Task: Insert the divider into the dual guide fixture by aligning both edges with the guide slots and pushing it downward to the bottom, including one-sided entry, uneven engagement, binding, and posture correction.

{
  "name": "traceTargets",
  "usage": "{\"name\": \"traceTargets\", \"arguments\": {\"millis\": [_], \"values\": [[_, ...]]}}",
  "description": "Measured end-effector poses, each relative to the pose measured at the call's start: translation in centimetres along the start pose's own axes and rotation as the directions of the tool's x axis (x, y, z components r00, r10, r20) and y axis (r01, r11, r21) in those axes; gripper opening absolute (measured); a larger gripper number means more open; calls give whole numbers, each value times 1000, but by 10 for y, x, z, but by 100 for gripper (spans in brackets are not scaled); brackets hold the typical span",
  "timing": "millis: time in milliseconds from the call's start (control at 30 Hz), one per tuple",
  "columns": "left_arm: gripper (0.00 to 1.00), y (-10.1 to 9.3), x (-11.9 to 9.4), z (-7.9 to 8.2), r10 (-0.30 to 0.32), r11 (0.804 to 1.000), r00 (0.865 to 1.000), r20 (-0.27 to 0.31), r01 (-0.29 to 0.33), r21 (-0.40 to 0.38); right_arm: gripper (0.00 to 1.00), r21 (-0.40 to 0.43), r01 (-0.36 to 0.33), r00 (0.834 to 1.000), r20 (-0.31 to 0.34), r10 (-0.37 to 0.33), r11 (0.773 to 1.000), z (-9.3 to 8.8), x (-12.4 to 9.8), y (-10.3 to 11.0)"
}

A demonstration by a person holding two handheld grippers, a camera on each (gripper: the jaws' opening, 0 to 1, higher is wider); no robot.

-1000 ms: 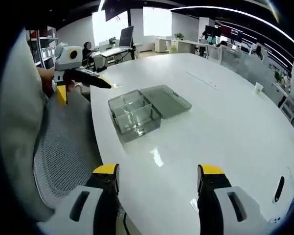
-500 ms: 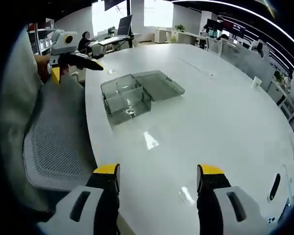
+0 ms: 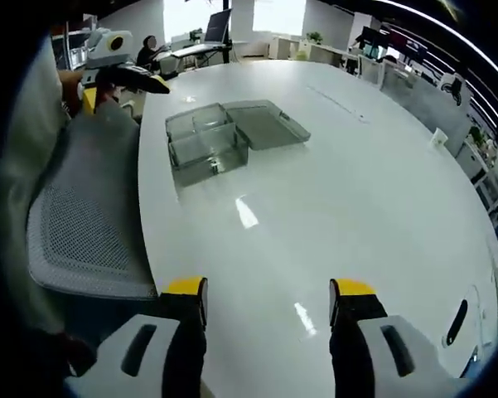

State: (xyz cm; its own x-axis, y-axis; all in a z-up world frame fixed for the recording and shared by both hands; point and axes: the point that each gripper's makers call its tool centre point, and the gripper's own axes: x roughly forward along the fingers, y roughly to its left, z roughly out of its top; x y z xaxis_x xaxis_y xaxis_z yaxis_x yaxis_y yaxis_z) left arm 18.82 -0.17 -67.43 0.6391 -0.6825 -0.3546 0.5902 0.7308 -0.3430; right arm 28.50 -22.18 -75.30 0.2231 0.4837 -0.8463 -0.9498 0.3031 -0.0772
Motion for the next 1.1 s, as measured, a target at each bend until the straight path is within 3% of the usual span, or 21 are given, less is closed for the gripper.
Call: {"name": "traceTargets", "arguments": {"millis": [1100], "values": [[76,-2,5,6,6,1000,1000,0,-6,3,51,-84,-61,986,-158,47,995,-46,23,-25]]}}
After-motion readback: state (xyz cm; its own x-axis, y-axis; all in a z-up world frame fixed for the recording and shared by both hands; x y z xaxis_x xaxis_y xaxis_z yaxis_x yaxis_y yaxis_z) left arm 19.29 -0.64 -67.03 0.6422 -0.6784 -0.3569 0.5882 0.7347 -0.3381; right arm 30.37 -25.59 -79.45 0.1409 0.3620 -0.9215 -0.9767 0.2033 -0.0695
